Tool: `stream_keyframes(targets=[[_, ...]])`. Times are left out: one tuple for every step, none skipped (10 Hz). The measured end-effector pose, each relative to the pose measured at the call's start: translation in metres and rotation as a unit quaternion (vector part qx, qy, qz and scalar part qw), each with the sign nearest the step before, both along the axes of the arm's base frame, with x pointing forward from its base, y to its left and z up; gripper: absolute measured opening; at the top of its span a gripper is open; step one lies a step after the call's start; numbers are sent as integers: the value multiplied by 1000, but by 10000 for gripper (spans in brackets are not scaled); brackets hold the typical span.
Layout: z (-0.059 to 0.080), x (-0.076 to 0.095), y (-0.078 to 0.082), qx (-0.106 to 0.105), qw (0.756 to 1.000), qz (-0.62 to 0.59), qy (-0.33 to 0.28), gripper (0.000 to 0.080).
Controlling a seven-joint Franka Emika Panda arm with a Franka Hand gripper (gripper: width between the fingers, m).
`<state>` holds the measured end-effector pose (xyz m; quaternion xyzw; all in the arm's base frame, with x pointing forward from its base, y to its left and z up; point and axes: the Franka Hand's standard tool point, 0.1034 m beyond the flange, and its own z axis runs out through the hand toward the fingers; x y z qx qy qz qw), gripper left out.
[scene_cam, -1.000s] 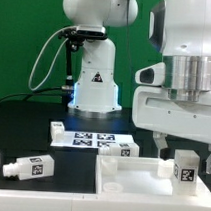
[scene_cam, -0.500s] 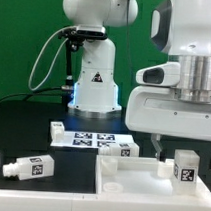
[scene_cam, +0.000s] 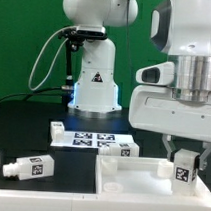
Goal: Assemble one leg
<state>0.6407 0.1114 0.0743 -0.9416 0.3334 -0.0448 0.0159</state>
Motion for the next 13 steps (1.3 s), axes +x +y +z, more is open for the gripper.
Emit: stream_keyframes(targets=[[0,0,0,3,1000,-28,0,284],[0,0,0,7,994,-110,0,284],[0,-1,0,11,984,-175,-1,284],[0,-1,0,16,969,-248,-2,284],[0,-1,-1,30,949,-315,2,284],[1,-1,-2,47,926,-374,10,284],[1,-1,1,68,888,-454,17,284],[1,0,1,79,856,-510,22,284],[2,0,0,82,835,-544,23,284],[1,0,0,83,819,-567,23,284],[-1,0,-1,83,807,-584,22,285],[-1,0,-2,84,797,-598,21,285],[-1,-1,-1,81,799,-595,19,285]])
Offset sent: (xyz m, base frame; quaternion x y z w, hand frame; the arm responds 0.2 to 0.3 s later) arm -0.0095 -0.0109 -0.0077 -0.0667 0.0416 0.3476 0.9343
